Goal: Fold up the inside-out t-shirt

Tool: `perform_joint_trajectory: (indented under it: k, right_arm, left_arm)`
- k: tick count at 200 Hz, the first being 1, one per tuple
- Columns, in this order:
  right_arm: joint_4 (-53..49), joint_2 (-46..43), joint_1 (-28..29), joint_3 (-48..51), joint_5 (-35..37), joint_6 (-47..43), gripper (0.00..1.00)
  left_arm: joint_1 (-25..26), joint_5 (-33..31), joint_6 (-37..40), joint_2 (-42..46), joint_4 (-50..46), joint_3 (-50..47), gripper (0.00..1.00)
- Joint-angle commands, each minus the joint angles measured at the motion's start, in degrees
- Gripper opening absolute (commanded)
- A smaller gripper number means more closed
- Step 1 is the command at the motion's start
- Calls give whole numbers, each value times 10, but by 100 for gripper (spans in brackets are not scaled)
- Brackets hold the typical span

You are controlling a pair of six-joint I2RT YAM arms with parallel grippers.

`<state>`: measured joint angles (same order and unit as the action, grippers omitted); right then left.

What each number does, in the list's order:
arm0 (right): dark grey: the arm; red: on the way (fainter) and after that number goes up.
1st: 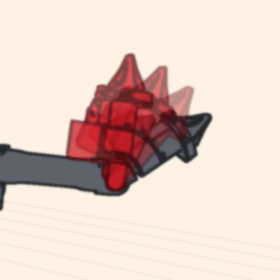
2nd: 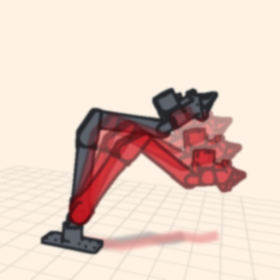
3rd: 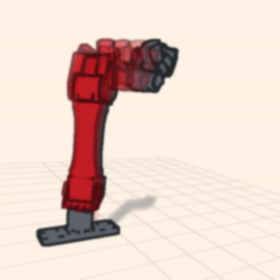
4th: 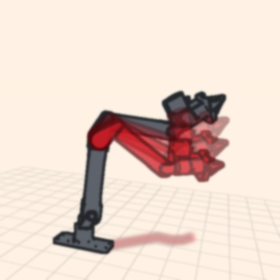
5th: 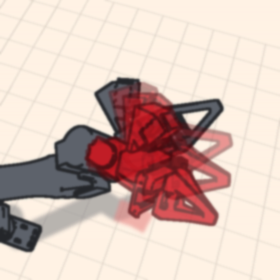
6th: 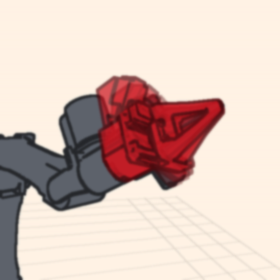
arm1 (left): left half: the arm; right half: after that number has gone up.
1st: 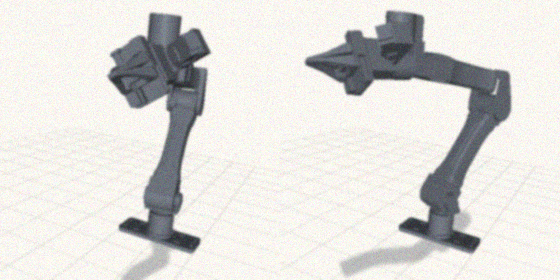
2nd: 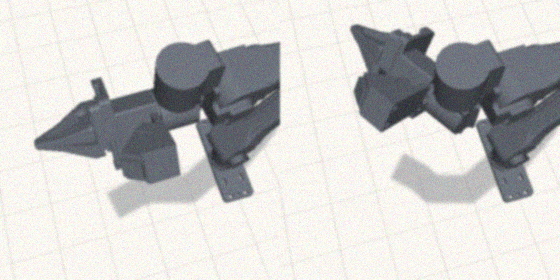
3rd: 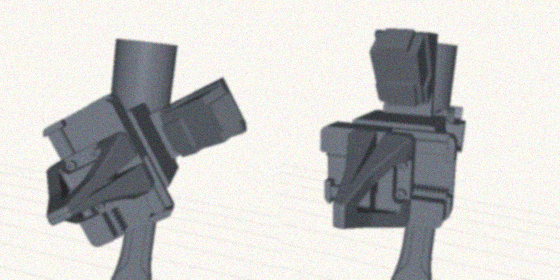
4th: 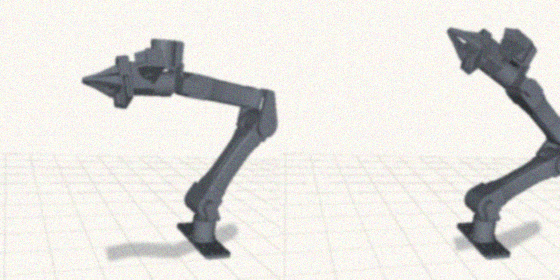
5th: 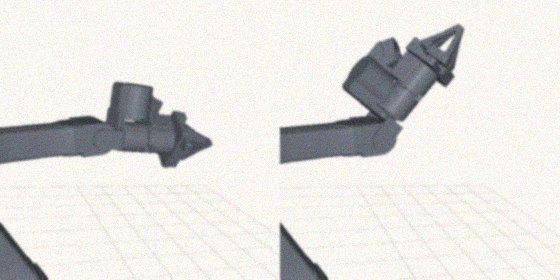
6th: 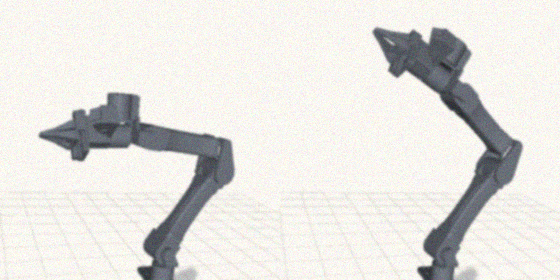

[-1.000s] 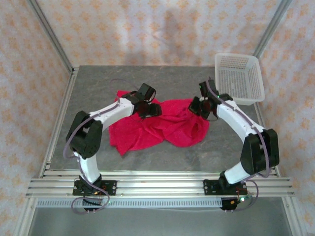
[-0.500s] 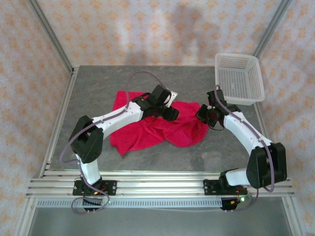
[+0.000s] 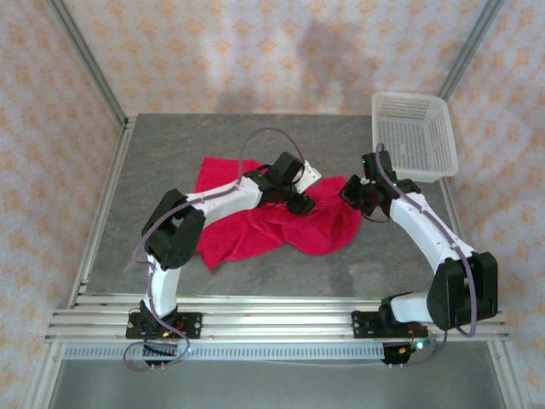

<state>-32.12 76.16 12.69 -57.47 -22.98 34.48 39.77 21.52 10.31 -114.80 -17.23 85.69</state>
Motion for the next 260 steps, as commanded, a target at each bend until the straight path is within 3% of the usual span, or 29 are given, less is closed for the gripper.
perform_joint_trajectory:
  k: [1,56,124,147,161,170,196,233,260]
  right_arm:
    - [-11,-17,-3,-23,-3,3,0]
    - [-30,-33,-3,-26,-3,-8,0]
    - [-40,-44,-3,-16,-3,-17,0]
    - [-46,-48,-4,-23,2,-19,0]
    - [-48,-48,-4,-26,5,-20,0]
    - [-47,-47,-5,-28,6,-20,0]
    - [-42,-37,-11,-25,11,-27,0]
    - [-42,12,-24,-24,77,-60,0]
    - [-24,51,-26,-25,100,-64,0]
  left_arm:
    - [5,14,14,-17,30,35,58]
    - [3,-19,29,-53,11,75,55]
    - [-3,-9,39,-77,-39,124,47]
    - [-4,1,34,-87,-49,131,33]
    - [-6,15,31,-98,-66,140,16]
    - [-10,35,29,-105,-85,150,0]
    - [-31,104,14,-113,-124,165,0]
    - [-54,115,-28,-51,-163,190,0]
    - [-71,216,-98,-14,-151,209,0]
